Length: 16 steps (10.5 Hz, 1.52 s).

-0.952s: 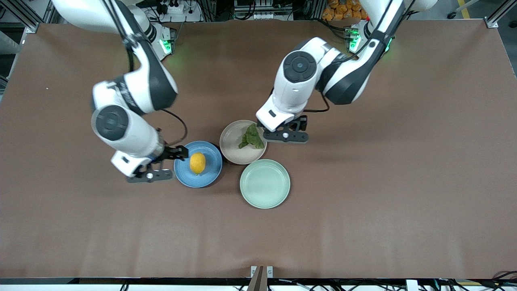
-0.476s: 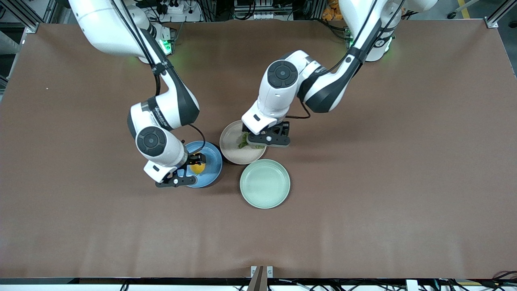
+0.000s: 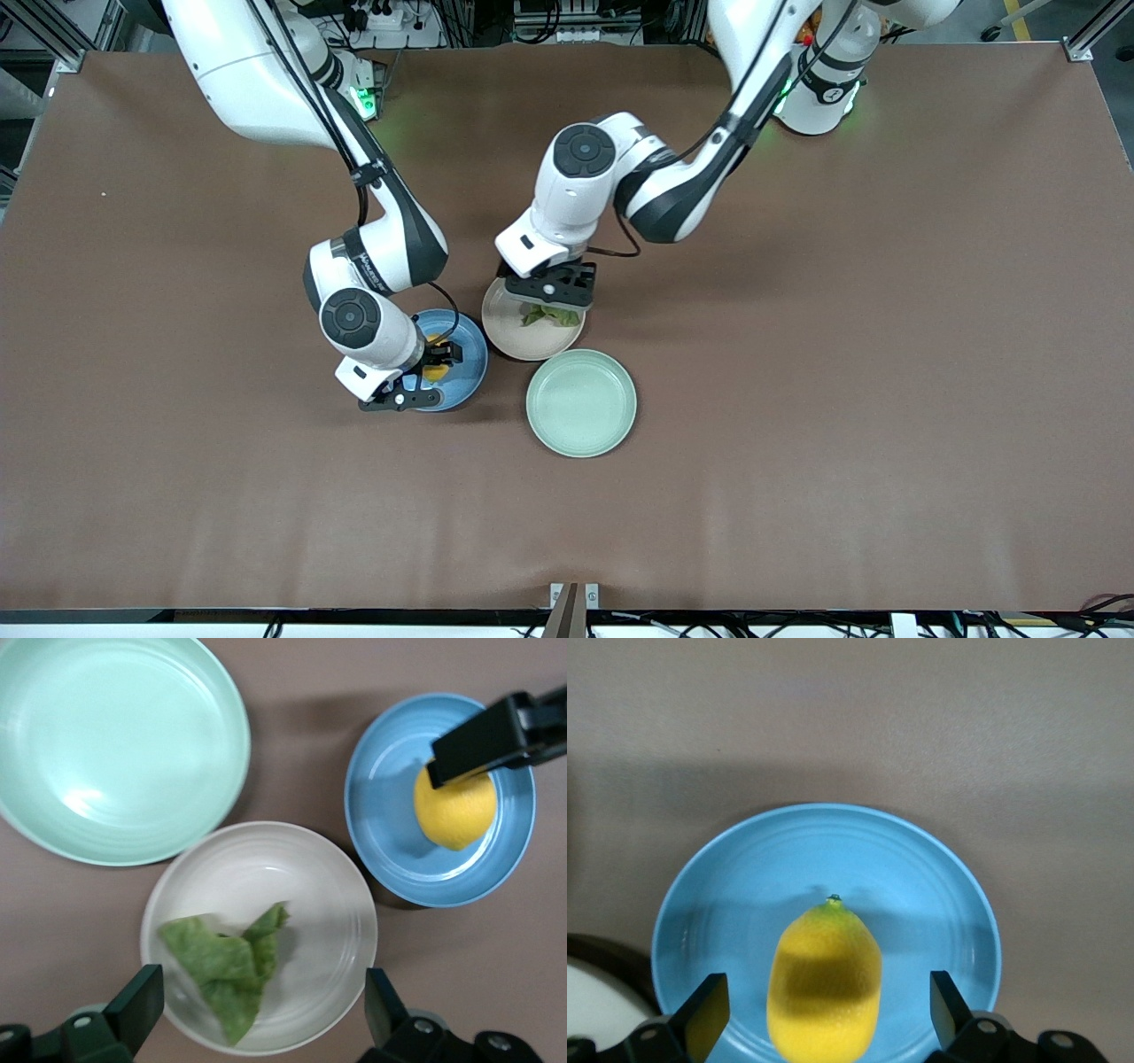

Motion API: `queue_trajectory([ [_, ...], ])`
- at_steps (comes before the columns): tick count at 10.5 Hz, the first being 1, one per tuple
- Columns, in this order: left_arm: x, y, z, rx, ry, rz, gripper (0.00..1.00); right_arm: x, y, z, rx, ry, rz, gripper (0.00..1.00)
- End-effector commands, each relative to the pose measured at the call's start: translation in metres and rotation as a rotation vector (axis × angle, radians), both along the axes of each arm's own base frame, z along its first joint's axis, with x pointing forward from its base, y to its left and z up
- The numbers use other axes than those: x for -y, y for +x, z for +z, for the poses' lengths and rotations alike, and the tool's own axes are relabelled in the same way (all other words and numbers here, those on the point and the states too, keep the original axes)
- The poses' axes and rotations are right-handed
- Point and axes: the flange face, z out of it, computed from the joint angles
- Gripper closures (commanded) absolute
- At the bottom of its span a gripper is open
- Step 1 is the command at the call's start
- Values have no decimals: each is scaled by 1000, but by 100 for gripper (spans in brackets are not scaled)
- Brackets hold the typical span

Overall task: Pick lemon and lettuce from blue and beige plates
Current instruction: 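Close the right gripper on the lemon while the left gripper grasps lettuce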

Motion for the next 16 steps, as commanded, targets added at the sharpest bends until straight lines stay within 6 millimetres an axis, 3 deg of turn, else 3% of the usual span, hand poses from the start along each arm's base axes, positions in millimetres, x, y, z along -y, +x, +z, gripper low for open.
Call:
queue_trajectory([
  [1, 4, -1, -35, 1, 13, -19, 0, -2, -7, -8, -8, 9, -22, 0],
  [3, 10, -11, -66, -4, 57, -57, 0, -1, -8, -13, -14, 6, -24, 0],
  [6, 17, -19, -85, 54, 89, -129, 0, -1, -9, -18, -24, 15, -34, 3],
  [9, 15, -21, -104, 92, 145, -199, 0, -1, -9, -21, -30, 13, -34, 45],
  [12, 15, -22, -118, 103, 150, -217, 0, -1, -7, -6, -19, 22, -25, 81],
  [13, 15, -23, -123, 100, 151, -215, 8, 0, -6, 4, -16, 25, -23, 94],
  [15, 15, -23, -124, 103, 155, -225, 32, 23, 0, 36, -44, 22, -20, 100],
  [16, 14, -22, -124, 108, 159, -228, 56, 38, 5, 57, -55, 29, 12, 100],
])
